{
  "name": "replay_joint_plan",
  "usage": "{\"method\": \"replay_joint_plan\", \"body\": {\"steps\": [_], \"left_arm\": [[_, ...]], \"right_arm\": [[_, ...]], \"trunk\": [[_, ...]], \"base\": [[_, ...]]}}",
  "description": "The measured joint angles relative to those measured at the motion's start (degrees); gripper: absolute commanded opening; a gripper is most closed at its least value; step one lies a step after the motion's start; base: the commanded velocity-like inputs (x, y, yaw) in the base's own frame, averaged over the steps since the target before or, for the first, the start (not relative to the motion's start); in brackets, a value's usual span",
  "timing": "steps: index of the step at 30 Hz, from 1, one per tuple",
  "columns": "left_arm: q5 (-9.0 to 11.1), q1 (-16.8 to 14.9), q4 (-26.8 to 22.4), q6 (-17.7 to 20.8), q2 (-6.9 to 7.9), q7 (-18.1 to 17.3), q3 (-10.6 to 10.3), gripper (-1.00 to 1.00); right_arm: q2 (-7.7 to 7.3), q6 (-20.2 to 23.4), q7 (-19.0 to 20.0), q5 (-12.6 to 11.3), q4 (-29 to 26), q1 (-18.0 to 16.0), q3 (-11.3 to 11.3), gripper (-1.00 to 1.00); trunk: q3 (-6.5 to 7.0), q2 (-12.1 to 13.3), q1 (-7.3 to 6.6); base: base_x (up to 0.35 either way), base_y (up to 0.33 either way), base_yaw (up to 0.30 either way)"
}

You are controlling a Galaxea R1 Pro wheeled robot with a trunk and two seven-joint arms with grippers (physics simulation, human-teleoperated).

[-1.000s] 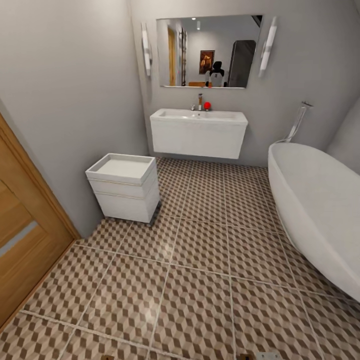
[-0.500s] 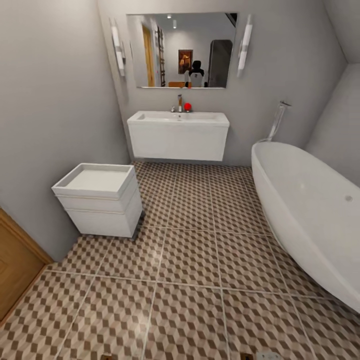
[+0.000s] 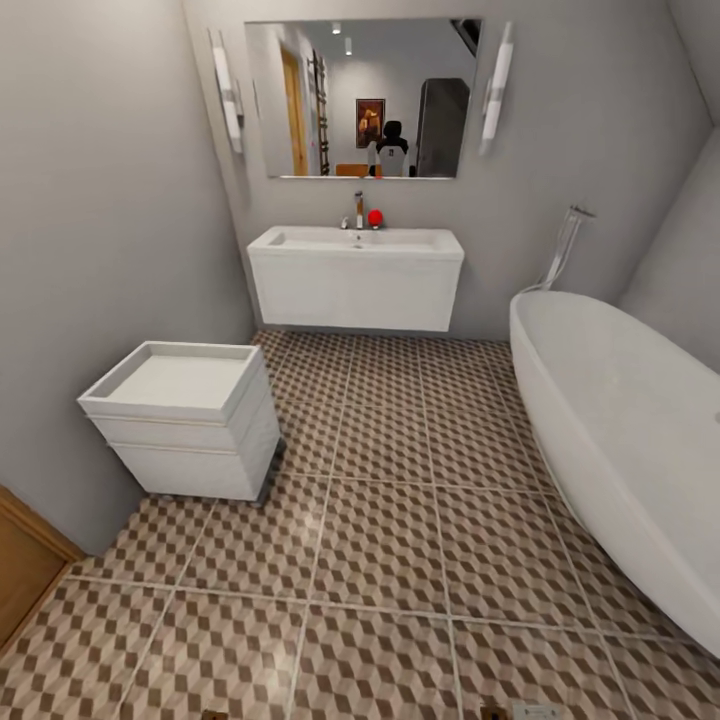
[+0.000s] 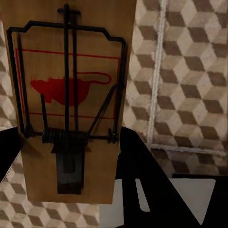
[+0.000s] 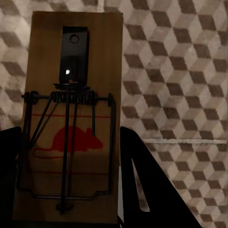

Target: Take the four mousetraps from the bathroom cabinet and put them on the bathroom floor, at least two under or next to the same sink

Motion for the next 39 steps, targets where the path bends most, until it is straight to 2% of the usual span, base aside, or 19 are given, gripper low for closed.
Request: {"method": "replay_joint_plan", "body": {"steps": [39], "left_arm": [[0.0,0.0,0.0,0.13,-0.18,0.0,0.0,-1.0]], "right_arm": [[0.09,0.0,-0.01,0.04,0.01,-0.01,0.07,-1.0]], "trunk": [[0.0,0.0,0.0]], "base": [[0.337,-0.015,-0.01]]}}
